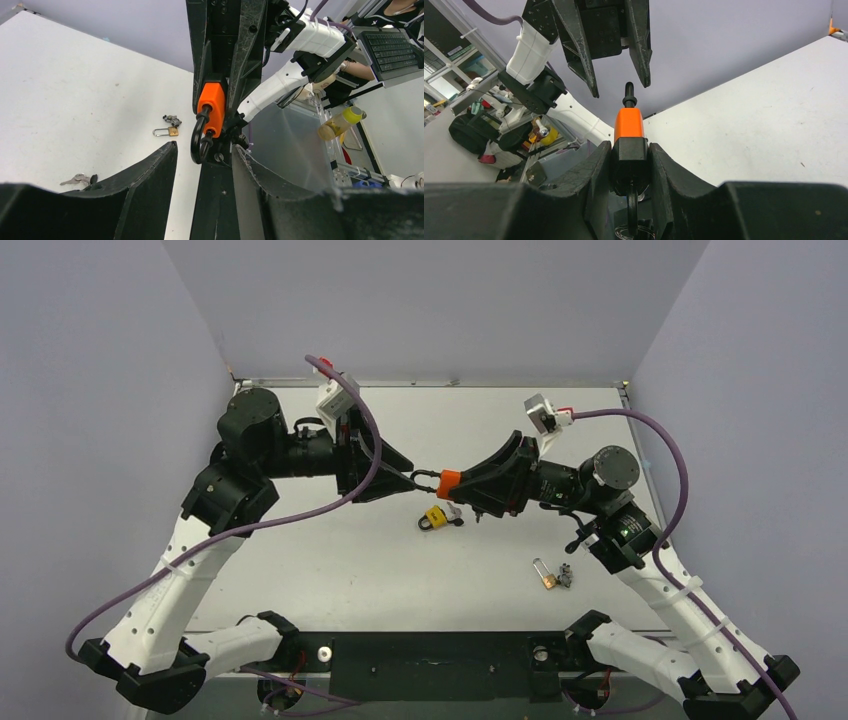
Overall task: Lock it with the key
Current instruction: Lock the lock.
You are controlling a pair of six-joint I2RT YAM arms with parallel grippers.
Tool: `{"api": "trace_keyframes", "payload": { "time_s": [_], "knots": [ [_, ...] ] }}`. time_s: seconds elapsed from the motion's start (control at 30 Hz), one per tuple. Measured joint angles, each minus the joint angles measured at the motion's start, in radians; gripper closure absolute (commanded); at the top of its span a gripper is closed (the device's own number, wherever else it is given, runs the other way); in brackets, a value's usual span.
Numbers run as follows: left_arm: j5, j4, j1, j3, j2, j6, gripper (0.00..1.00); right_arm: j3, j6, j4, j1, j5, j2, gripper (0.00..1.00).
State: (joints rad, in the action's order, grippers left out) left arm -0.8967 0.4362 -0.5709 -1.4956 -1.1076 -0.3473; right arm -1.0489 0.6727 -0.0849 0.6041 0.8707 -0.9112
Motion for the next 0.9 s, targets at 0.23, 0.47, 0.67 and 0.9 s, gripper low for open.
{"api": "trace_keyframes", "payload": {
  "time_s": [0.23,0.47,0.67,0.9],
  "knots": [
    [-0.004,0.012,-0.004,0.01,-0.005,0.02,0.63,0.0,-0.028,0.042,0.0,-0.01,0.0,1.0],
    [-0.006,0.025,-0.005,0.011,-0.019,0.035,0.64,0.0,-0.034,0.052,0.0,-0.011,0.003,1.0],
    [-0.006,0.031,-0.005,0.014,-0.032,0.041,0.7,0.0,-0.041,0.06,0.0,-0.011,0.015,1.0],
    [-0.016,0.028,-0.008,0.021,-0.039,0.037,0.75,0.0,-0.063,0.087,0.0,-0.017,0.019,1.0]
  ]
}}
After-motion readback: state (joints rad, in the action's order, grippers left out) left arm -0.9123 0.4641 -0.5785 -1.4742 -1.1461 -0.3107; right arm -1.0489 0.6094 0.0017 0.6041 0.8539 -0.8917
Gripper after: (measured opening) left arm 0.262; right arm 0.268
